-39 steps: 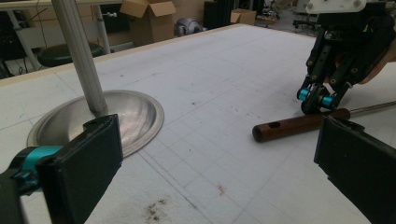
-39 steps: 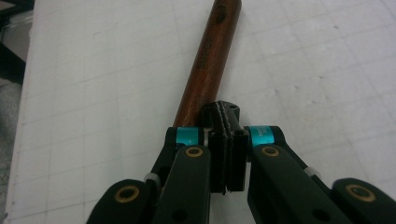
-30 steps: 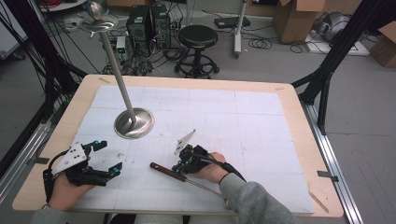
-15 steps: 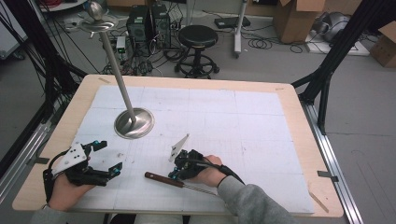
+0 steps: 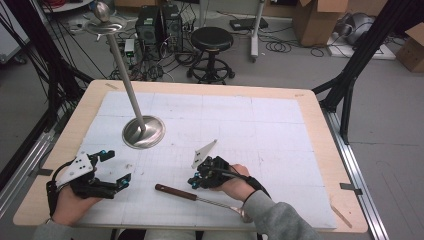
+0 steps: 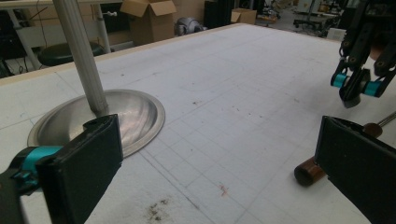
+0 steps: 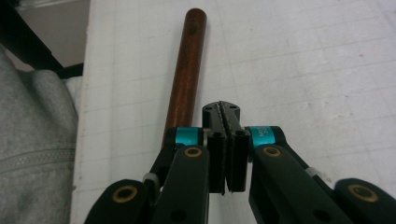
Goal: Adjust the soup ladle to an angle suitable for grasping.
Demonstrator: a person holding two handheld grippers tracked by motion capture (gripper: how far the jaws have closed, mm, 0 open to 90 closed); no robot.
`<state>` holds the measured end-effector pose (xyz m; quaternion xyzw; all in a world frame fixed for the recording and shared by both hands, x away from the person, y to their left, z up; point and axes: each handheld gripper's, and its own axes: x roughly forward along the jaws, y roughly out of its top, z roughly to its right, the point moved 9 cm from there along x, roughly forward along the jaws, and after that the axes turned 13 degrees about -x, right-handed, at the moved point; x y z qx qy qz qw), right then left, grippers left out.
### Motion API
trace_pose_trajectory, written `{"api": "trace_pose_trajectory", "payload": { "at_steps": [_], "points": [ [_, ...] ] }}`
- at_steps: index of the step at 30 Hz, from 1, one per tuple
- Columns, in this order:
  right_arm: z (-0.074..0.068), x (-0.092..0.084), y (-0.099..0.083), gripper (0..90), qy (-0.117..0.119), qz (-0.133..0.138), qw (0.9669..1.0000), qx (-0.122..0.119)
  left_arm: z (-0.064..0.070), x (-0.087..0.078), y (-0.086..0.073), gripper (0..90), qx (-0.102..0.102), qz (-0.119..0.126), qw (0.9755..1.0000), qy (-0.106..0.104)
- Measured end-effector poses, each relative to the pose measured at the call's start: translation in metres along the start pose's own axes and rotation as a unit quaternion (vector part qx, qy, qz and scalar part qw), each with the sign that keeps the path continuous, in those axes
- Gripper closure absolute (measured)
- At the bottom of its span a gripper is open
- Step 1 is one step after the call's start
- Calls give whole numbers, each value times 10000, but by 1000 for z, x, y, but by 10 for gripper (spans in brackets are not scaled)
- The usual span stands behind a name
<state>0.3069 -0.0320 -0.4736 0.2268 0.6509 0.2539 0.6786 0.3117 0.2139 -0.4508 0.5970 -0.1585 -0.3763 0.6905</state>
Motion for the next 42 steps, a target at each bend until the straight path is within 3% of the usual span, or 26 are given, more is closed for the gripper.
{"api": "trace_pose_trajectory", "payload": {
  "at_steps": [6,7,8,13,16,18,27,30,32,36,39,42],
  "points": [
    [-1,-22,2,751,-222,316,9992,142,-1,0,0,17,3,-9,10000,22],
    [-1,-28,1,666,-324,399,9985,180,-1,-1,-1,17,-5,-4,10000,19],
    [-1,-28,1,666,-324,399,9985,180,-1,-1,-1,17,-5,-4,10000,19],
    [-4,-38,-7,449,-656,402,9966,285,-1,-1,0,17,-20,9,10000,28],
    [-5,-43,-11,399,-705,475,9956,382,-2,0,-1,17,-20,-20,10000,34],
    [-10,-45,-13,378,-610,451,9967,276,-2,-1,0,17,-32,1,10000,23],
    [-34,-44,-25,5,-523,114,9973,508,-2,0,1,17,-44,26,10000,10],
    [-39,-46,-27,4,-484,43,9977,469,-2,1,1,17,-28,10,10000,26],
    [-38,-48,-28,4,-606,-32,9970,474,-2,2,2,17,-23,17,10000,11],
    [-39,-49,-30,5,-628,-134,9969,449,-2,3,1,17,-18,1,10000,18],
    [-41,-48,-38,5,-613,-454,9960,454,-2,2,1,17,-23,0,10000,14],
    [-42,-47,-42,5,-549,-595,9955,486,-2,2,1,17,-20,2,10000,5]
  ]
}}
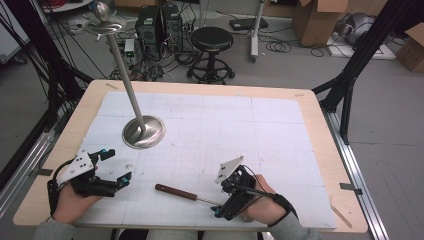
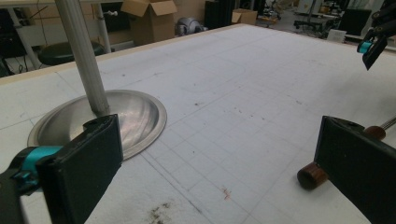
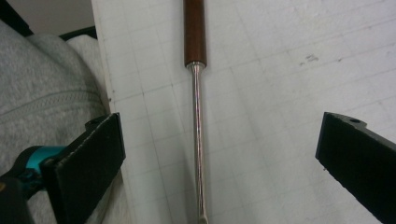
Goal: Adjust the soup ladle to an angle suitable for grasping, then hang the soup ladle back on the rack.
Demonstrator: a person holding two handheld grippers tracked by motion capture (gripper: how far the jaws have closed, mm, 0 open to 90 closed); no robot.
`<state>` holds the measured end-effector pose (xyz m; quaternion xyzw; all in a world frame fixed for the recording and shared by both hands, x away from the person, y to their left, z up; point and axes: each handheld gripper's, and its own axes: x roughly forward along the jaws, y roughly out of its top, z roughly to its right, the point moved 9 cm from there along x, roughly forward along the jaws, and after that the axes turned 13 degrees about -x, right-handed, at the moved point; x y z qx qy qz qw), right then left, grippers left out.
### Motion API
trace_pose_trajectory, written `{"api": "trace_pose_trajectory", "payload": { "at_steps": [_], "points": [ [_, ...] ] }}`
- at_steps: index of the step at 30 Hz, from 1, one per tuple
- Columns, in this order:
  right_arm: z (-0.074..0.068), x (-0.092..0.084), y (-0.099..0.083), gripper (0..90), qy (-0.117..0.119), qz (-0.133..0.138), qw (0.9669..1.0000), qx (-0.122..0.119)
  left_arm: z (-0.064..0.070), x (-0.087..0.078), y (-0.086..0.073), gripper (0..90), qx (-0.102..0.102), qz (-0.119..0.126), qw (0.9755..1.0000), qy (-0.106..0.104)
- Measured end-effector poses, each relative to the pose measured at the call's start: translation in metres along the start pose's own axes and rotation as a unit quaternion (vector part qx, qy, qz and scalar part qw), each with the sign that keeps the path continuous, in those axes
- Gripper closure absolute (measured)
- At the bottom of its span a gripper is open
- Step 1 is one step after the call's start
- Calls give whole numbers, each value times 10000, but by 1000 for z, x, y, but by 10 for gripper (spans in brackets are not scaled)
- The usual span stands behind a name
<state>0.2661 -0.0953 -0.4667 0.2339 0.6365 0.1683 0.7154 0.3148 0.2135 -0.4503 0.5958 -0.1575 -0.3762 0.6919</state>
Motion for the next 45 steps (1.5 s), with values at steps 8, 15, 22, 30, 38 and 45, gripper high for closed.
{"api": "trace_pose_trajectory", "payload": {
  "at_steps": [8,15,22,30,38,45],
  "points": [
    [-1,0,-8,34,63,-313,9995,8,0,0,-1,17,15,-25,10000,18],
    [2,3,-14,56,-48,-578,9983,23,0,1,0,17,27,-23,10000,6],
    [-2,7,-19,211,134,-861,9962,-4,0,1,-1,17,10,-42,10000,-2],
    [-2,6,-20,362,215,-1092,9938,25,-3,3,-2,17,-69,-76,9999,-31],
    [-5,9,-23,459,337,-1257,9915,63,-3,3,-2,17,-45,-80,9999,-42],
    [-8,11,-25,555,436,-1442,9886,18,-2,2,-2,17,-33,-76,10000,-16]
  ]
}}
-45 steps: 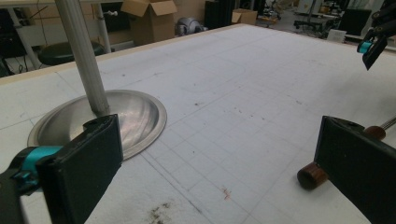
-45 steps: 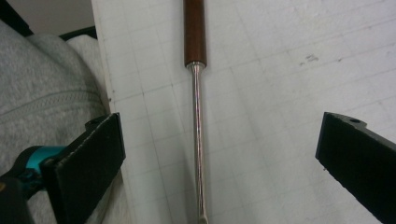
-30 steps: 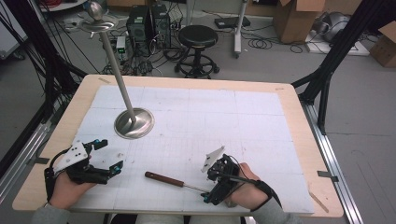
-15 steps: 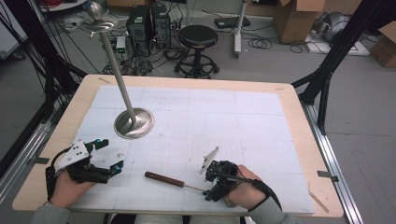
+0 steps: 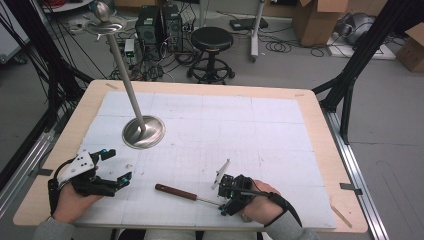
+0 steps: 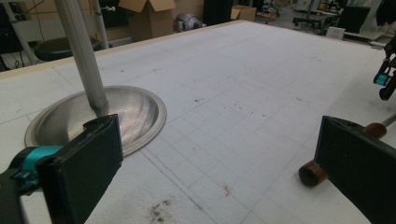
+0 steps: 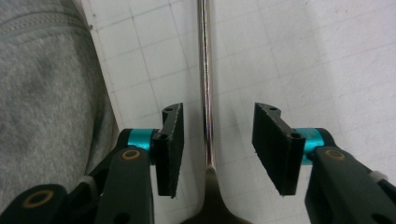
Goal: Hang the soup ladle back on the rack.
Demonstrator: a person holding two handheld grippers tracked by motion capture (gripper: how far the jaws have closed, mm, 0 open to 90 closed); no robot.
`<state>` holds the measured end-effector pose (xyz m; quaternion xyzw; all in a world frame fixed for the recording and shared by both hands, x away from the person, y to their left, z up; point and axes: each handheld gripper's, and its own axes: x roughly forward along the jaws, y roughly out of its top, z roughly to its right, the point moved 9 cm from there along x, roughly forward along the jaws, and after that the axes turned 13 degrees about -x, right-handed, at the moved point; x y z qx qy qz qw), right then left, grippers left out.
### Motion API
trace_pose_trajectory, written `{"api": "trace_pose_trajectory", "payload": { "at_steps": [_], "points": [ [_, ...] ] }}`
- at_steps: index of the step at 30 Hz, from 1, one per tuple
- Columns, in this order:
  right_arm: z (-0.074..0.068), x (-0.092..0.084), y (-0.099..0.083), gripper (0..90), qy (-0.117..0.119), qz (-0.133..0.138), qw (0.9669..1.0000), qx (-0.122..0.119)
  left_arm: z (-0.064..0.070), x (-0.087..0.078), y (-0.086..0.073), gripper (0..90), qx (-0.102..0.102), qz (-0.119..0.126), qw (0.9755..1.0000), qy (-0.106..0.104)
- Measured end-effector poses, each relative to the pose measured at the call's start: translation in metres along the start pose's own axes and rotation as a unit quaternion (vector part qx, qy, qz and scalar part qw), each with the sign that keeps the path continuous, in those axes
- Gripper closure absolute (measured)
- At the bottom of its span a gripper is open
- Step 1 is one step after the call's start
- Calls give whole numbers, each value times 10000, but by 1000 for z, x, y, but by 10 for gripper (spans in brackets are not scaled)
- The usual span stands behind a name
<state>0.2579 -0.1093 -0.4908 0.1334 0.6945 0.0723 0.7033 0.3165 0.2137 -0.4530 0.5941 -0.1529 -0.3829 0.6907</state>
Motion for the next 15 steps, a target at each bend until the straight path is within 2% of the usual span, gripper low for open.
{"api": "trace_pose_trajectory", "payload": {
  "at_steps": [3,4,6,8,15],
  "points": [
    [-1,2,-1,577,-12,-82,10000,9,1,0,0,17,35,1,10000,1],
    [-1,4,-1,594,-48,-150,9998,99,1,0,-1,17,30,-19,10000,19],
    [-1,6,-1,607,-31,-207,9997,122,1,0,0,17,40,-9,10000,21],
    [-1,6,-1,639,-119,-267,9995,149,1,0,-1,17,36,-25,10000,25],
    [-1,6,1,694,-252,-467,9986,41,1,0,-1,17,35,-42,10000,15]
  ]
}}
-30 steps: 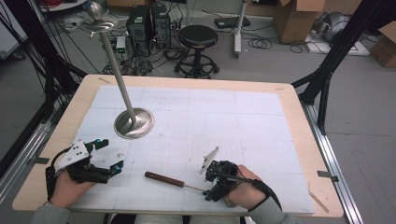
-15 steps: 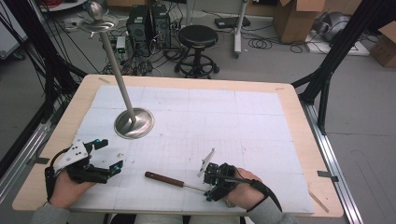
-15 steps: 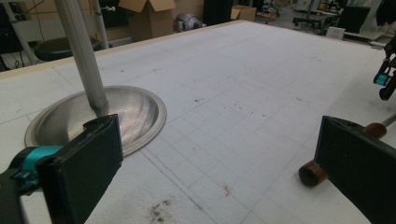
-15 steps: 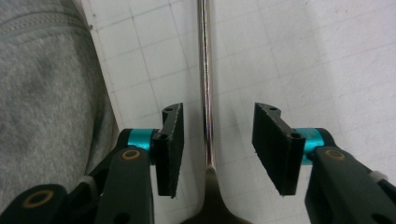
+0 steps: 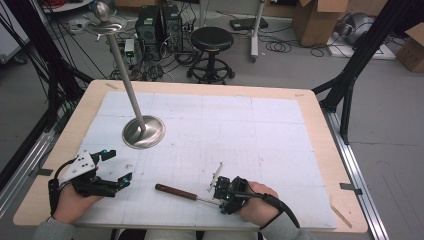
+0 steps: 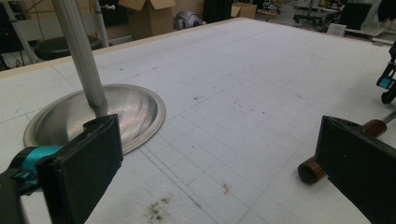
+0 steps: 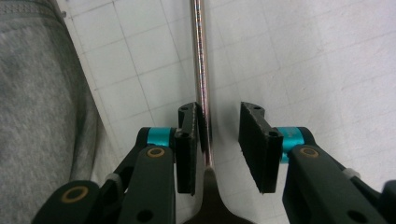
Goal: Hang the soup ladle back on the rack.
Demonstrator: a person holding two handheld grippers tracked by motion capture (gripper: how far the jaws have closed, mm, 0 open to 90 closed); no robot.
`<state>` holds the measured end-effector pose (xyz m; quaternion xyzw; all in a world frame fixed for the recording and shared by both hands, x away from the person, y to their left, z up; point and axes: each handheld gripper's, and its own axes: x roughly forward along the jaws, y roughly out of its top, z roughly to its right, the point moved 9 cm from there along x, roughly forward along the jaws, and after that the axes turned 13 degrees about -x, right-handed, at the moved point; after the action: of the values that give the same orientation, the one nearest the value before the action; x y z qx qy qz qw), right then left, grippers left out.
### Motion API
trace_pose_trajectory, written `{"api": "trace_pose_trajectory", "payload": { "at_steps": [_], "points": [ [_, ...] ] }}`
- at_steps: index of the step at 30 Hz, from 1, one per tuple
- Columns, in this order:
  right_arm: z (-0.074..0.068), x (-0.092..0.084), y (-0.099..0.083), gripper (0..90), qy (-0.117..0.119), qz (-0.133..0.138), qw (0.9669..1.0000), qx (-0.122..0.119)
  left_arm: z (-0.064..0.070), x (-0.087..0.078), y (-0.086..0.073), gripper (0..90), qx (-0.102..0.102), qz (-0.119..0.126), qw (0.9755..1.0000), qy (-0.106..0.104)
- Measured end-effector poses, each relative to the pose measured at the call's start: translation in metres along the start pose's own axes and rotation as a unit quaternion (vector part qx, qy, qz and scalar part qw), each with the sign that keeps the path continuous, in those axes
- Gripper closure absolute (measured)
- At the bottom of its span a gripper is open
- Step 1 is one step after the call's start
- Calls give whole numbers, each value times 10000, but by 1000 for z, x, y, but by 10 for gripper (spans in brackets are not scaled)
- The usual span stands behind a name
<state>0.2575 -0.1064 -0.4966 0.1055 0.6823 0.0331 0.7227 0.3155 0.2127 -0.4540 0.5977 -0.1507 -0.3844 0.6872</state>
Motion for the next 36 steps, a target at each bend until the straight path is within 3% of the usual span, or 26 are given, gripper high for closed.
{"api": "trace_pose_trajectory", "payload": {
  "at_steps": [12,13,21,31,36],
  "points": [
    [-4,1,4,792,-33,-91,9998,-168,0,0,0,17,-4,-8,10000,-6],
    [-6,1,5,837,26,-74,9997,-213,1,0,0,17,2,7,10000,-14],
    [-6,0,5,849,-12,-37,9996,-268,1,0,0,17,6,-16,10000,-12],
    [-6,-2,0,850,84,227,9988,-415,0,-1,1,17,-3,21,10000,1],
    [0,-8,-1,850,-32,451,9987,-252,0,-1,1,17,-4,28,10000,2]
  ]
}}
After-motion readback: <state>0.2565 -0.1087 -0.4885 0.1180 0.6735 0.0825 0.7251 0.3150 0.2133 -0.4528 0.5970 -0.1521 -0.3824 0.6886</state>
